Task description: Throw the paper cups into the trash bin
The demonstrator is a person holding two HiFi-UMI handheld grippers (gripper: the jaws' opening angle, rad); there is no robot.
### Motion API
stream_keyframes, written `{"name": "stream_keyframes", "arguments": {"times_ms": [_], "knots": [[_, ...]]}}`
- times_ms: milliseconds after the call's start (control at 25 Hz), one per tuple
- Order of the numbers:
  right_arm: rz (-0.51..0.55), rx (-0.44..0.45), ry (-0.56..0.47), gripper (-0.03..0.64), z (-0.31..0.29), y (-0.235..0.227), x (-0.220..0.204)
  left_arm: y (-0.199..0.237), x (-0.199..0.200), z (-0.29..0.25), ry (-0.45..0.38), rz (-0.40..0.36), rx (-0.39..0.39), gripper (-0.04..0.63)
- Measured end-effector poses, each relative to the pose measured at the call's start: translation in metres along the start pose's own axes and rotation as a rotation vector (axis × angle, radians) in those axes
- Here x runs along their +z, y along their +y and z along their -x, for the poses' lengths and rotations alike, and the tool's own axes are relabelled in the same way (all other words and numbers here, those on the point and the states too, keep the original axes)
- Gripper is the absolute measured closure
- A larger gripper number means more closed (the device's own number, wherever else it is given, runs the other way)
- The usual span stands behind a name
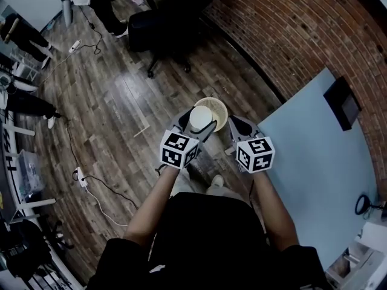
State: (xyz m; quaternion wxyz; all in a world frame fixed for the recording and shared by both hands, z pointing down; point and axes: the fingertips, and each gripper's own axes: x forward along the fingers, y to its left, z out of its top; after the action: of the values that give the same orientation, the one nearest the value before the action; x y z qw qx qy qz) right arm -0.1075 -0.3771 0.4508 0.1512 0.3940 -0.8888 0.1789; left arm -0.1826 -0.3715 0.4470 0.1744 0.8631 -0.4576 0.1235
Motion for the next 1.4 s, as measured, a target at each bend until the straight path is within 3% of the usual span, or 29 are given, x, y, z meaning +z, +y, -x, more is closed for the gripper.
{"name": "stream_keyframes", "arguments": {"times_ms": [400, 840, 1400], "knots": [[-0.100, -0.166, 0.003, 0.612, -0.040, -0.019, 0.009, 0.055, 0.001, -0.034, 0.068, -0.012, -0.143, 0.236], [-0.172, -0.284, 0.001, 0.612, -0.100, -0.026, 0.019, 0.124, -0.001, -0.060, 0.121, -0.025, -0.246, 0.236], [-0.257, -0.435, 0.021, 0.612, -0.117, -0.042, 0.002, 0.140, -0.018, -0.089, 0.215, -0.087, -0.410, 0.236]]}}
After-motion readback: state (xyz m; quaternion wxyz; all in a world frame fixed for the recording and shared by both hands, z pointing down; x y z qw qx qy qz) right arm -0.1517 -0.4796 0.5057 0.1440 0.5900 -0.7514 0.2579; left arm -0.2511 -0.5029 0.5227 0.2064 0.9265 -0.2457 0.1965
